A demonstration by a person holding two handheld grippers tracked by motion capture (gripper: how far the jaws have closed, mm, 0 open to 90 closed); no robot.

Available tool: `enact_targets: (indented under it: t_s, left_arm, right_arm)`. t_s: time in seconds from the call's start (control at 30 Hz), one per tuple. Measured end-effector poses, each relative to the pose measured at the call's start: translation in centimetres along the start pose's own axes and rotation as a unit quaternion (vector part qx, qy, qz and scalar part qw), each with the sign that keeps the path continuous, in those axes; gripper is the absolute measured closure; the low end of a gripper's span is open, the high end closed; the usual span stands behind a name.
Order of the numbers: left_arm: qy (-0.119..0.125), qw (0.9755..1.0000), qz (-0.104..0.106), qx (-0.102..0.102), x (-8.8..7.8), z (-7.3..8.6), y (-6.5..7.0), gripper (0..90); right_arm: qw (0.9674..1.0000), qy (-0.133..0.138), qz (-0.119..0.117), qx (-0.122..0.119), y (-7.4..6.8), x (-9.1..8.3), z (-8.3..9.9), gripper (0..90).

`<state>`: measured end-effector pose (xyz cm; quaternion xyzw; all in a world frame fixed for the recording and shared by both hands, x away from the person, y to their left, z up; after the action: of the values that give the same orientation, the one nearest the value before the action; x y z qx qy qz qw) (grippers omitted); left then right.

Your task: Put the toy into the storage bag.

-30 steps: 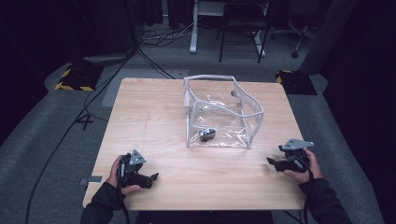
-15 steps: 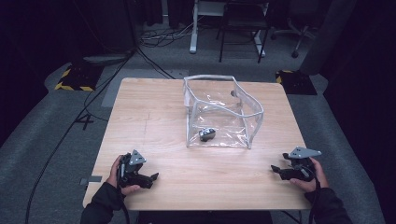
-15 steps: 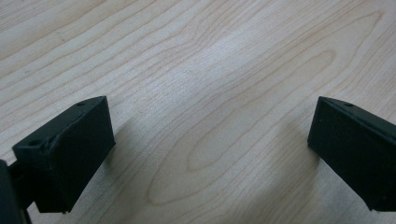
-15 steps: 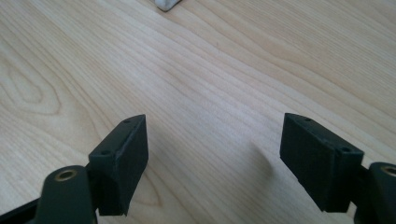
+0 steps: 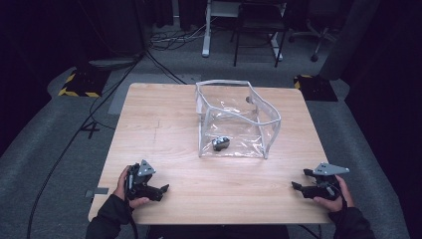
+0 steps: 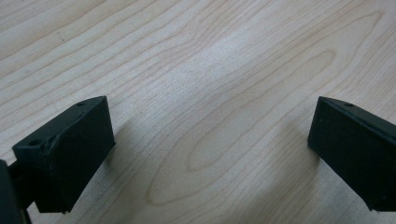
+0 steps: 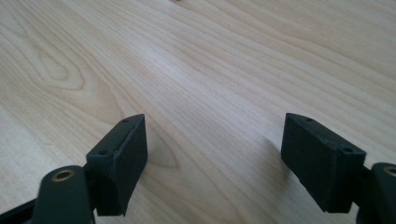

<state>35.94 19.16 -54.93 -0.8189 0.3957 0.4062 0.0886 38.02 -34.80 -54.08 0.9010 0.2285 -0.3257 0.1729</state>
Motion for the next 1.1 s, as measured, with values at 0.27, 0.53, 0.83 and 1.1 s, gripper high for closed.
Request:
enact_targets:
  t_s: [0.27,0.53,0.83,1.1]
  left_arm:
    - [0.002,0.9999,0.003,-0.01,0.1,0.0,0.1,0.6]
    - [0.001,1.0,-0.002,-0.005,0.1,-0.1,-0.1,0.6]
    - [0.002,1.0,-0.008,-0.005,0.0,0.0,-0.1,0.6]
    - [0.004,0.9999,-0.008,-0.006,0.0,0.0,-0.1,0.6]
  right_arm:
    - [0.9999,0.014,0.0,0.01,0.3,-0.9,1.2,21.7]
    - [0.9998,0.012,-0.001,0.015,0.4,-1.2,1.5,21.6]
    - [0.9998,0.014,0.004,0.013,0.6,-1.2,1.5,21.6]
    - [0.9997,0.012,0.007,0.02,0.6,-1.2,1.5,21.5]
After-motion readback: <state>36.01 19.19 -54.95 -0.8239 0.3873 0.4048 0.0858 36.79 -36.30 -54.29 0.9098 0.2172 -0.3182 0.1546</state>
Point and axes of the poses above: each handheld gripper's, and its own axes: x roughly forward along the jaws, z roughly out of its underside, y roughly to its right, the point moved 6 cm from there along x, roughly forward along the jaws, and after that the axes turned 12 degrees about z, right-handed, at the moved point
